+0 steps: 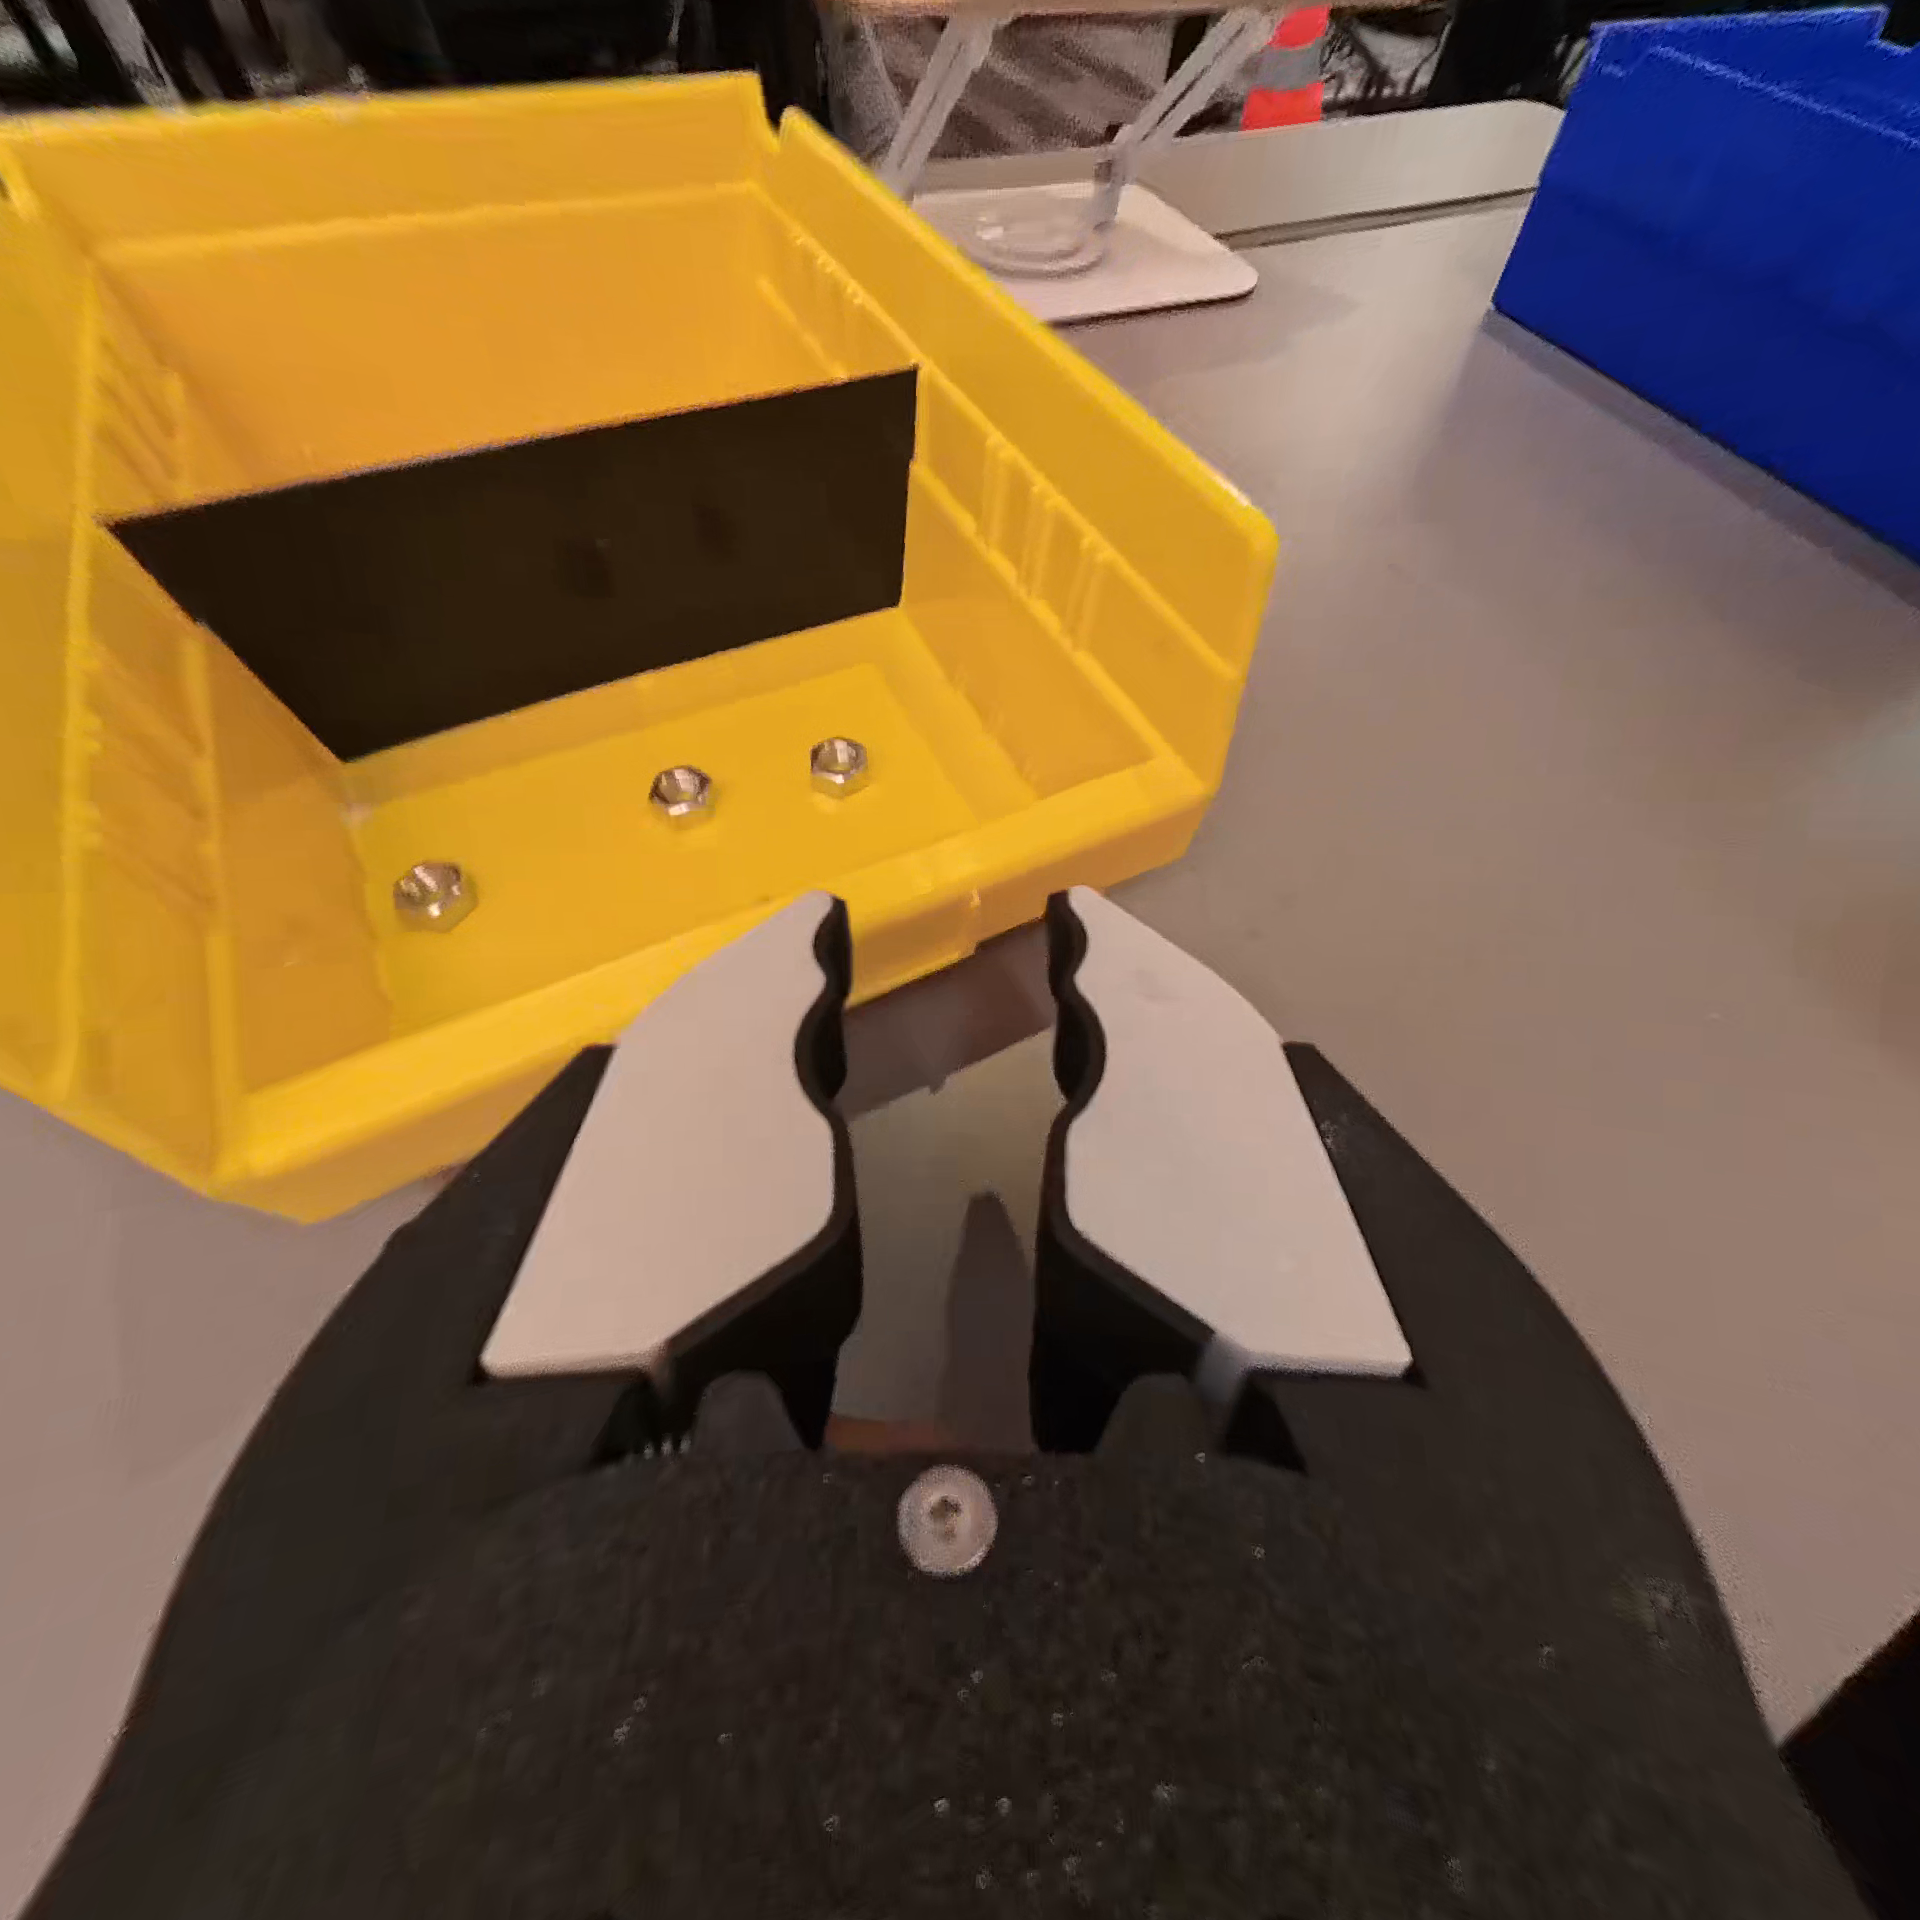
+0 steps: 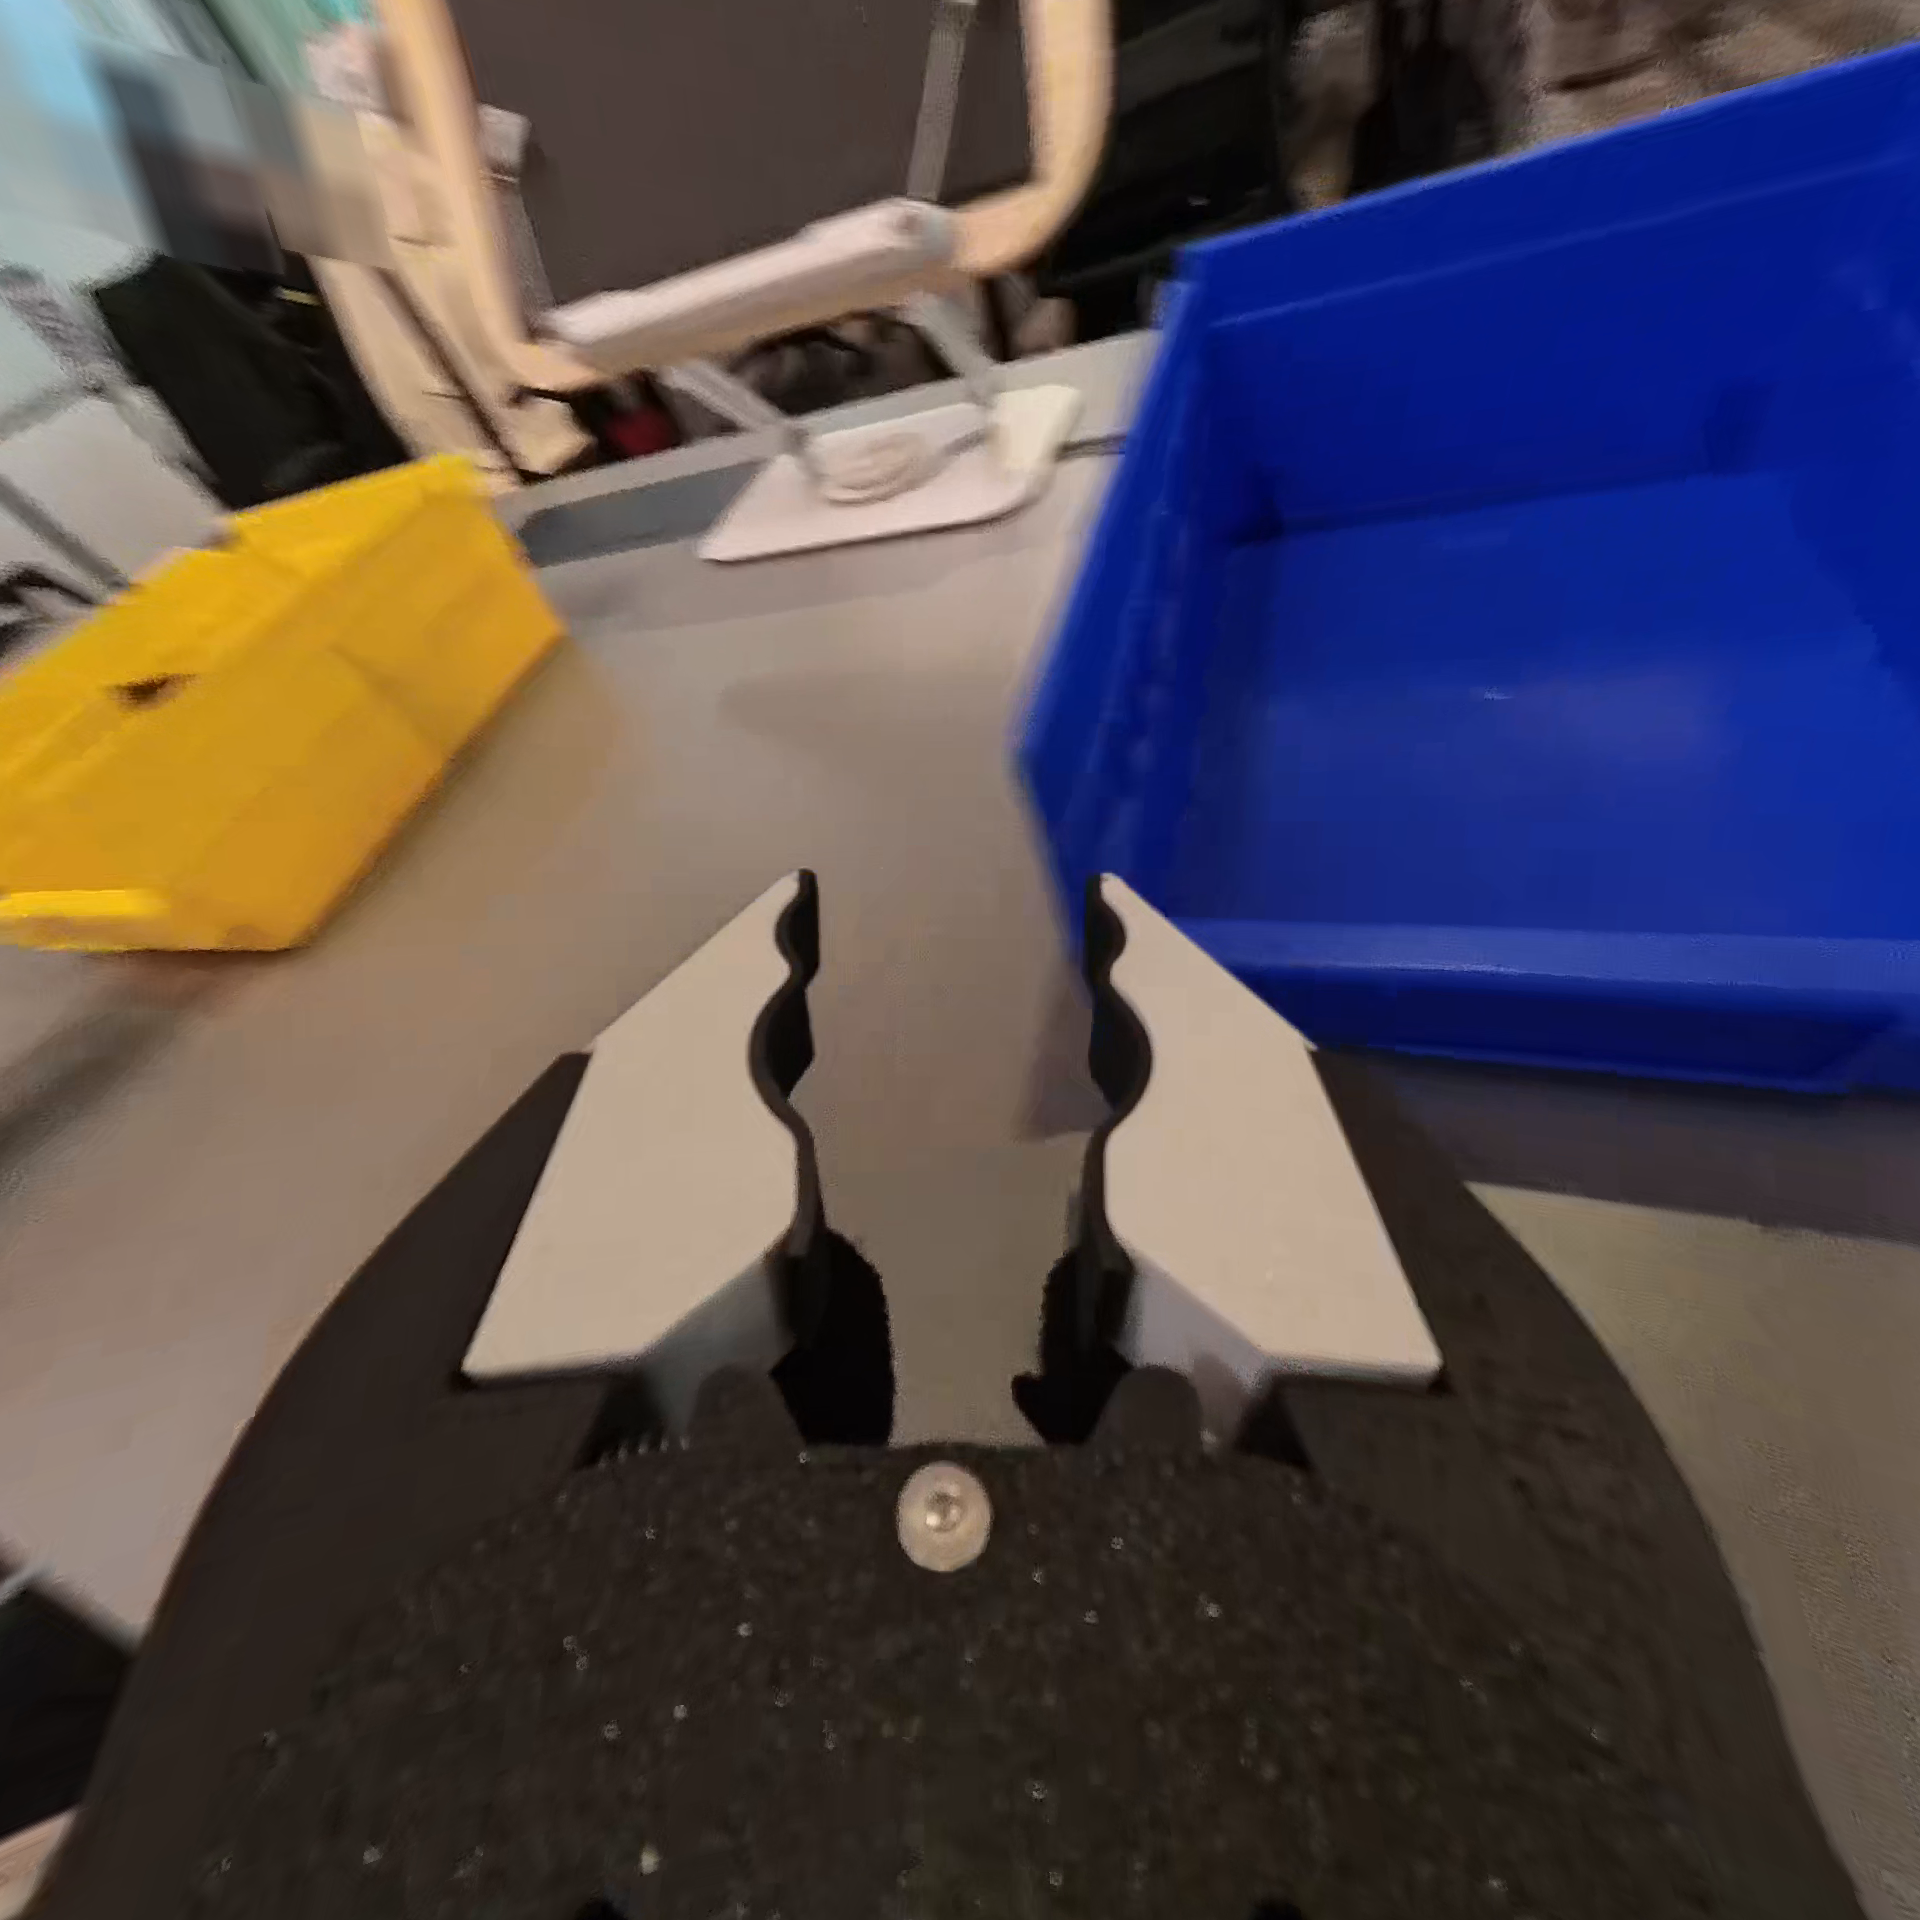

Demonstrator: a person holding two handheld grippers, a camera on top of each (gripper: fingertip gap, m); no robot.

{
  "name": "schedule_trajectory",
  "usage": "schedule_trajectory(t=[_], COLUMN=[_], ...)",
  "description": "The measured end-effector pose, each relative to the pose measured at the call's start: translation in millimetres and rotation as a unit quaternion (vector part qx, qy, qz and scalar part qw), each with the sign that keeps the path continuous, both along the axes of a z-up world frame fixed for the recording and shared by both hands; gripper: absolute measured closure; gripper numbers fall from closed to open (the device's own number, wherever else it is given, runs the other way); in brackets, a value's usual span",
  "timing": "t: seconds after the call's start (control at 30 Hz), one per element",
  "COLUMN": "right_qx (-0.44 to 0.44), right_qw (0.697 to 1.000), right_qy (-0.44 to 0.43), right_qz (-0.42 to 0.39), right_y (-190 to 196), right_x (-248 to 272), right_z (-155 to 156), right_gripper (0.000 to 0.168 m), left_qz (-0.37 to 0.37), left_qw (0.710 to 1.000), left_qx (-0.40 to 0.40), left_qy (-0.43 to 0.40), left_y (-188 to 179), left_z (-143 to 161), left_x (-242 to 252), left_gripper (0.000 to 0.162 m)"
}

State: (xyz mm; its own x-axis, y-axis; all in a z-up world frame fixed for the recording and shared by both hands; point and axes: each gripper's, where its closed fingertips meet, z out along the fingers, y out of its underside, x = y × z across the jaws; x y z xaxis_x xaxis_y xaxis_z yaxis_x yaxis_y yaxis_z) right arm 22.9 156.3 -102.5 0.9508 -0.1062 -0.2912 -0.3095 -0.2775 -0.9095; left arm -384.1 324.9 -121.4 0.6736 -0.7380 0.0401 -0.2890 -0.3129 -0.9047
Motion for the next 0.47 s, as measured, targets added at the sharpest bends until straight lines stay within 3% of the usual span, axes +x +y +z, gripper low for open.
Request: schedule_trajectory(t=[0.1, 0.17, 0.23, 0.3, 0.47], right_qx=[0.011, 0.021, 0.004, -0.006, -0.01], right_qw=[0.994, 0.985, 0.975, 0.964, 0.951], right_qy=[-0.002, -0.022, -0.022, -0.016, -0.053], right_qz=[0.112, 0.167, 0.221, 0.265, 0.305], right_y=[8.9, 16.2, 16.6, 11.6, 2.9], right_x=[-71.0, -107.1, -135.5, -154.7, -164.6], right_z=[6.1, -2.5, -17.9, -26.4, -33.4], right_gripper=[0.117, 0.117, 0.118, 0.118, 0.121], left_qz=[-0.019, -0.034, -0.035, -0.051, -0.071], left_qw=[1.0, 0.998, 0.984, 0.962, 0.921], left_qx=[-0.007, -0.046, -0.103, -0.146, -0.216], left_qy=[-0.023, 0.026, 0.139, 0.224, 0.317], left_y=[8.7, 21.3, 41.6, 61.3, 98.9], left_z=[24.6, 24.9, 6.7, -11.3, -42.7], left_x=[8.1, 12.0, 4.8, -0.7, -5.5], left_gripper=[0.128, 0.125, 0.125, 0.115, 0.115])
